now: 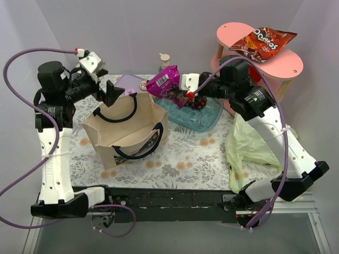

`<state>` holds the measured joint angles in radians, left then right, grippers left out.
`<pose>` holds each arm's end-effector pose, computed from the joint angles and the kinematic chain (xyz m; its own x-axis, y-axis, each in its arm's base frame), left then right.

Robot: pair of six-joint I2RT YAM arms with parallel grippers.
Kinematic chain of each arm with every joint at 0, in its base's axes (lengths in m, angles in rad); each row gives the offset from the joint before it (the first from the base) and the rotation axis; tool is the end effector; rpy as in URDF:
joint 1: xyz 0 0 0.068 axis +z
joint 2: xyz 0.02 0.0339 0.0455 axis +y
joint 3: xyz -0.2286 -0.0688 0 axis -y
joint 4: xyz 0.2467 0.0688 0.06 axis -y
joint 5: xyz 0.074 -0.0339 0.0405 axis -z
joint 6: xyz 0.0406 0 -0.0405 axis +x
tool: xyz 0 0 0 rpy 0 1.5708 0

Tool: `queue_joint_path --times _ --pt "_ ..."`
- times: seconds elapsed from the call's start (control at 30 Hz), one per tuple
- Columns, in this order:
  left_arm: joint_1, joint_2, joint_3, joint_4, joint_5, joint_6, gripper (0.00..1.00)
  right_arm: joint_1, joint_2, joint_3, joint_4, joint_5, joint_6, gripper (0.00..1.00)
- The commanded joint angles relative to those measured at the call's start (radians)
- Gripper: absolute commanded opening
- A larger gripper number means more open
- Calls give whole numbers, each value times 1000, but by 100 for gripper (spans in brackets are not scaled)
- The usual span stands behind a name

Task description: Untie the knot of the grocery bags and take out the mixed food

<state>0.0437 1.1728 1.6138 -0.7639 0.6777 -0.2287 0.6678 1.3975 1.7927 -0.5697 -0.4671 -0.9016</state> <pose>0.2299 -0.0154 0.4503 -0.4357 -0.1958 -0.8785 0.4735 0.7802 -0.4088 0.2193 0.1963 0.4699 0.6222 -0.4012 -0.6723 -0.6659 0.1802 -0.7239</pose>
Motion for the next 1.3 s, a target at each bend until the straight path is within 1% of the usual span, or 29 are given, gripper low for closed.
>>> queue_joint_path --times 0.0,0.07,0.1,0.13,0.17,0.2,0.27,0.37,0.4,0.47,0.53,0.57,0.63,0.73,0.77,0.8,0.83,0.87,0.9,0.93,0.97,1.0,1.03,1.07,1.1,1.13,1.2,1.23,1.27 --pt "-16 141 171 -14 474 -156 98 1 -26 8 2 85 -235 1" --pt "-28 186 195 36 555 -223 98 1 -15 33 -12 110 -250 1" --pt "-85 200 184 69 577 -248 98 1 7 78 -48 116 -256 1" --pt "-100 220 173 107 594 -279 98 3 21 105 -76 125 -264 1" --pt "-116 226 158 189 620 -335 98 4 47 128 -97 128 -275 1" --pt "-140 231 125 231 623 -363 98 7 57 166 -129 133 -298 1" --pt "-163 251 97 308 609 -391 98 30 73 188 -144 154 -324 1" --pt "-200 304 98 327 580 -376 98 68 78 191 -148 188 -373 1" --pt "-223 317 100 336 541 -382 98 81 80 191 -151 196 -379 1" --pt "-245 350 104 351 519 -377 98 117 80 183 -162 214 -393 1" --pt "-281 369 106 368 508 -388 98 162 75 166 -167 241 -414 1" --pt "-318 379 104 367 505 -386 98 176 69 146 -157 252 -421 1" --pt "-356 396 95 339 487 -333 98 209 66 134 -141 275 -428 1" --pt "-430 409 77 272 479 -281 97 225 70 132 -130 304 -439 1" --pt "-445 412 74 241 477 -259 90 225 69 125 -125 314 -436 1" --pt "-465 415 74 223 480 -247 79 223 54 73 -95 332 -431 1" --pt "-472 424 74 209 480 -242 51 219 38 30 -58 382 -413 1" --pt "-476 430 75 195 476 -265 31 213 -12 -19 -15 410 -387 1" --pt "-476 435 81 193 459 -290 11 205 -44 -142 84 433 -326 1" --pt "-476 442 90 193 436 -308 0 178 -79 -200 128 459 -300 3" --pt "-476 445 101 189 406 -332 0 158 -156 -266 170 464 -272 9" --pt "-476 447 145 186 387 -339 0 139 -191 -362 213 507 -223 32" --pt "-476 449 170 184 370 -351 0 95 -225 -409 261 516 -205 43" --pt "-476 453 196 181 355 -363 0 72 -283 -444 283 528 -185 55" --pt "-476 455 246 175 335 -363 0 49 -304 -475 301 563 -148 66" --pt "-476 456 265 170 329 -360 0 -2 -322 -531 329 577 -134 67" --pt "-476 449 279 170 318 -353 0 -57 -353 -573 340 596 -115 67" --pt "-476 444 267 175 313 -351 0 -109 -356 -601 338 602 -109 67" --pt "-475 439 259 187 309 -353 0 -131 -354 -610 340 613 -106 67"
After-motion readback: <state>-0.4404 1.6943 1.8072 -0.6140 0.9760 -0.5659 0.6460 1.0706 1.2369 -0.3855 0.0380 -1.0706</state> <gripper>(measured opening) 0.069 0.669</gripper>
